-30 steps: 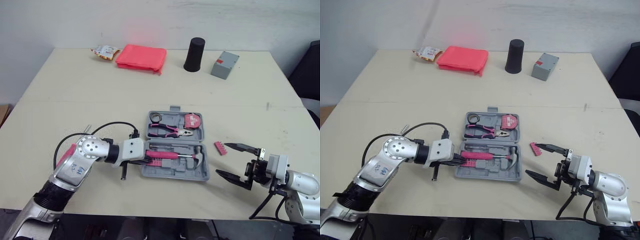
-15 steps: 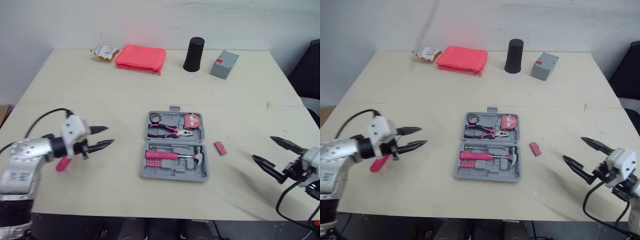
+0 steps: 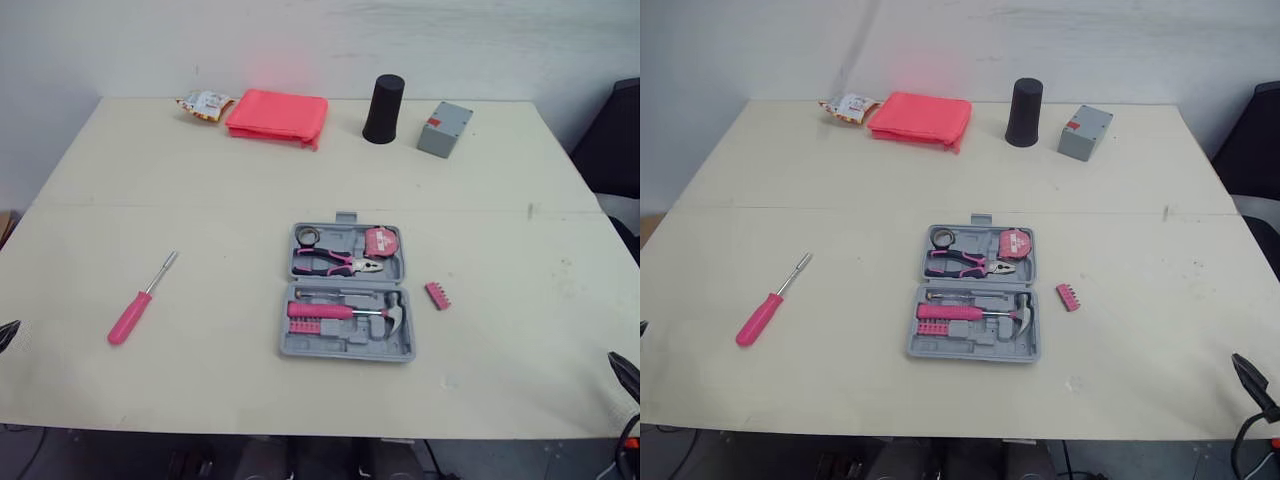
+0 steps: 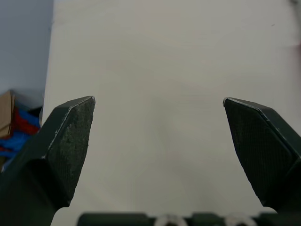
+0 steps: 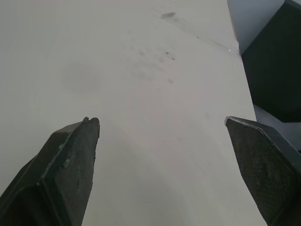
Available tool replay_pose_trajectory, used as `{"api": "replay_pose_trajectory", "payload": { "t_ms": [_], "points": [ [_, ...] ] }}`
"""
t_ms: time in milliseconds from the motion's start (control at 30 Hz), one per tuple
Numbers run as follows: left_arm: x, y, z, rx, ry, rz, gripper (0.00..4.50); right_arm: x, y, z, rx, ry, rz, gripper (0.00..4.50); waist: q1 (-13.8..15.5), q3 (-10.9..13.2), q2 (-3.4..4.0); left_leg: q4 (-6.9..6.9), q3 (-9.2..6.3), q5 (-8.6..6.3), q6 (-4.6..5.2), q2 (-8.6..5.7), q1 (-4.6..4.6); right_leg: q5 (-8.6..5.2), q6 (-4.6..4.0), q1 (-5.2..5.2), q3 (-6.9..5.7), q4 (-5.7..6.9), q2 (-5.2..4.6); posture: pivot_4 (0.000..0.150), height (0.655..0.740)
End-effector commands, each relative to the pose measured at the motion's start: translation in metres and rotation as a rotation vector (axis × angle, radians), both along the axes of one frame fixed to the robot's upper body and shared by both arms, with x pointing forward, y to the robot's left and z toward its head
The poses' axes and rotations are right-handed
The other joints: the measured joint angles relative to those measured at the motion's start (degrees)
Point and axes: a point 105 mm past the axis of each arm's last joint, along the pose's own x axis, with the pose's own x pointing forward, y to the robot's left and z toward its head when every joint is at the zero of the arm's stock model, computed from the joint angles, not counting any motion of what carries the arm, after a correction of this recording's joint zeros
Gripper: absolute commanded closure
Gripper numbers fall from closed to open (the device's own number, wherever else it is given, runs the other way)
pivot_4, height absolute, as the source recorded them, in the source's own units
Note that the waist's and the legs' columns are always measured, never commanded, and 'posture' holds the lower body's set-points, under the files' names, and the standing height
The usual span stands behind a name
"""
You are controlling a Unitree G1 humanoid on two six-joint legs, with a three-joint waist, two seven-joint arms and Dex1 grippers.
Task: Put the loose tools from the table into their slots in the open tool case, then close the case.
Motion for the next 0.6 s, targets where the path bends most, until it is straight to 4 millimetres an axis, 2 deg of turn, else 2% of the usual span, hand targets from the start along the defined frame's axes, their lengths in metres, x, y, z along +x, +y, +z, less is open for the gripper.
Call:
{"api": "replay_pose_trajectory", "payload": {
  "t_ms": [33, 100, 167, 333, 367, 400, 467, 567, 600],
  "points": [
    [0.014, -0.015, 0.019, 0.012, -0.096, -0.080, 0.08, 0.024, 0.021, 0.010, 0.005, -0.053, 0.059, 0.00, -0.24, -0.02, 0.00, -0.01, 0.00, 0.01, -0.02, 0.00, -0.03, 0.00, -0.02, -0.04, 0.00, 0.01, -0.02, 0.150, 0.7400],
    [0.024, -0.029, 0.020, -0.008, -0.119, -0.145, 0.08, 0.039, 0.045, 0.014, 0.032, -0.064, 0.149, 0.00, -0.35, -0.05, 0.06, -0.06, -0.01, 0.02, -0.07, 0.01, -0.03, -0.02, -0.06, -0.06, 0.00, 0.02, -0.02, 0.150, 0.7400],
    [0.039, -0.058, 0.025, -0.018, -0.129, -0.264, 0.08, 0.055, 0.076, 0.025, 0.070, -0.087, 0.244, 0.00, -0.49, -0.07, 0.18, -0.06, -0.01, 0.03, -0.13, 0.01, -0.09, -0.03, -0.08, -0.16, 0.02, 0.08, -0.02, 0.150, 0.7400],
    [0.056, -0.114, 0.039, -0.041, -0.143, -0.461, 0.08, 0.068, 0.128, 0.043, 0.155, -0.126, 0.371, 0.00, -0.37, -0.07, 0.17, -0.07, 0.03, 0.33, -0.25, 0.01, -0.25, -0.04, -0.11, -0.36, 0.04, 0.23, 0.02, 0.150, 0.7400],
    [0.060, -0.139, 0.044, -0.048, -0.128, -0.562, 0.08, 0.076, 0.140, 0.042, 0.262, -0.104, 0.333, 0.00, -0.34, -0.07, 0.17, -0.07, 0.03, 0.36, -0.19, 0.01, -0.27, -0.04, -0.11, -0.36, 0.02, 0.23, 0.03, 0.150, 0.7400],
    [0.064, -0.163, 0.048, -0.052, -0.115, -0.653, 0.08, 0.081, 0.158, 0.036, 0.298, -0.045, 0.345, 0.00, -0.31, -0.11, 0.10, -0.07, 0.03, 0.36, -0.19, 0.01, -0.26, -0.04, -0.11, -0.35, 0.03, 0.24, 0.03, 0.150, 0.7400],
    [0.066, -0.198, 0.054, -0.063, -0.097, -0.784, 0.08, 0.087, 0.178, 0.031, 0.330, 0.019, 0.353, 0.00, -0.22, -0.13, 0.07, 0.01, 0.00, 0.34, -0.22, 0.01, -0.26, -0.04, -0.11, -0.34, 0.04, 0.29, 0.01, 0.150, 0.7400],
    [0.064, -0.235, 0.055, -0.083, -0.058, -0.933, 0.08, 0.088, 0.198, 0.028, 0.360, 0.063, 0.401, 0.00, -0.18, -0.13, 0.08, 0.03, 0.01, 0.33, -0.30, -0.03, -0.29, -0.04, -0.11, -0.33, 0.10, 0.25, 0.00, 0.150, 0.7400],
    [0.063, -0.242, 0.055, -0.088, -0.048, -0.960, 0.08, 0.087, 0.203, 0.025, 0.358, 0.089, 0.418, 0.00, -0.21, -0.12, 0.09, 0.01, 0.02, 0.40, -0.19, -0.04, -0.29, -0.04, -0.11, -0.33, 0.12, 0.25, 0.01, 0.150, 0.7400]
  ]
}}
